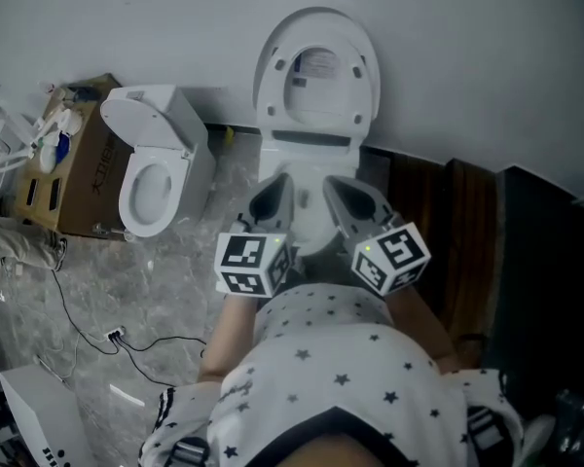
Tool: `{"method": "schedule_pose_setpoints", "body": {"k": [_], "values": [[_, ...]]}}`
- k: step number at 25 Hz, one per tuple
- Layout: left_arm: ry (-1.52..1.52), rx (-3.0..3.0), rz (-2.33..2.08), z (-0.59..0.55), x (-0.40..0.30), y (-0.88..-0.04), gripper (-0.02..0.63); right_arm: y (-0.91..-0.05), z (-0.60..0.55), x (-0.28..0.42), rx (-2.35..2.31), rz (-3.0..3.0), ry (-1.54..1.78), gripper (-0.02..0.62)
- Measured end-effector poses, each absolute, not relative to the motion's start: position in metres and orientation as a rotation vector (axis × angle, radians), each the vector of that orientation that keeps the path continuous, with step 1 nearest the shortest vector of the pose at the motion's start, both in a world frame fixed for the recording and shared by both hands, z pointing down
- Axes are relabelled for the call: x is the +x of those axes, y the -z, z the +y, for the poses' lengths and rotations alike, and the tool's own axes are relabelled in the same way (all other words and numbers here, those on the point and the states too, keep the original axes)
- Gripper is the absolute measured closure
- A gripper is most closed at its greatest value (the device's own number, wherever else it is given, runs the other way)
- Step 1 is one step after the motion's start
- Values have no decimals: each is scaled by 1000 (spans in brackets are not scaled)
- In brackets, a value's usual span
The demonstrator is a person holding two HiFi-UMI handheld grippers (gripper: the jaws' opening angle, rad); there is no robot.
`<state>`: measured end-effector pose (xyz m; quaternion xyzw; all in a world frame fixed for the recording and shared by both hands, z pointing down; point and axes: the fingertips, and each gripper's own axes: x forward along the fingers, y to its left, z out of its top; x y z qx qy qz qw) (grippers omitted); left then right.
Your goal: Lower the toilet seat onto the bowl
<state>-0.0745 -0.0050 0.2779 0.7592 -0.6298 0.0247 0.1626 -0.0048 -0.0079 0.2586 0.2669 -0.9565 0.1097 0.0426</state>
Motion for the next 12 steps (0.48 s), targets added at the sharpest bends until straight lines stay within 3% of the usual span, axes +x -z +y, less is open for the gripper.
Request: {"method": "schedule_pose_setpoints", "body": {"k": [12], "values": [[-91, 2224, -1715, -64, -109, -285, 614, -266, -61, -42, 909, -2893, -341, 591]]}}
